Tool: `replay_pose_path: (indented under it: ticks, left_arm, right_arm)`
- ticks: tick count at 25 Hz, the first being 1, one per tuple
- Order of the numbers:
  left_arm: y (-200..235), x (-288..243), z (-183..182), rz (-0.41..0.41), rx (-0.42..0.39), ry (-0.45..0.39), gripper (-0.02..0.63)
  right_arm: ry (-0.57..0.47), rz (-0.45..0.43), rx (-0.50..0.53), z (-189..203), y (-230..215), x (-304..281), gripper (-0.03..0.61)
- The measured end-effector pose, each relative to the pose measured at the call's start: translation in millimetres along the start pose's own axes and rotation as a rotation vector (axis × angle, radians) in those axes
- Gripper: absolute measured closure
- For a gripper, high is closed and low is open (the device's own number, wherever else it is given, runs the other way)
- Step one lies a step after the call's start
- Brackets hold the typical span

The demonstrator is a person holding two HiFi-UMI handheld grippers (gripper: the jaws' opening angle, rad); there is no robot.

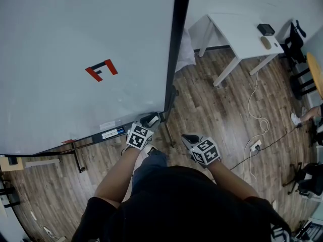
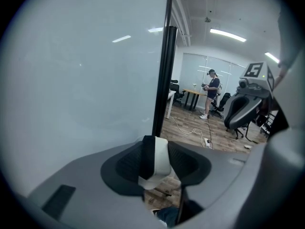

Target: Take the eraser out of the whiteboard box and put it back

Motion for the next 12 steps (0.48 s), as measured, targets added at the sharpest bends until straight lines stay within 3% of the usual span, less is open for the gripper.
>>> replay_pose_path:
  ticks: [12]
  left_arm:
    - [-2.8,8.2,-1.6,-0.032,0.004,-0.042,0.433]
  right_arm:
    - [0.004,-0.003,0.012,5.8,1.5,4.9,0.575]
Point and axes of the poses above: the fingertips, and each gripper's own axes: x backward along the fingers, y to its left, z out of its underside, the point moved 10 cm from there along x, backward along the fingers, and after that the axes turned 8 degrees about y, right-handed, at the moved point
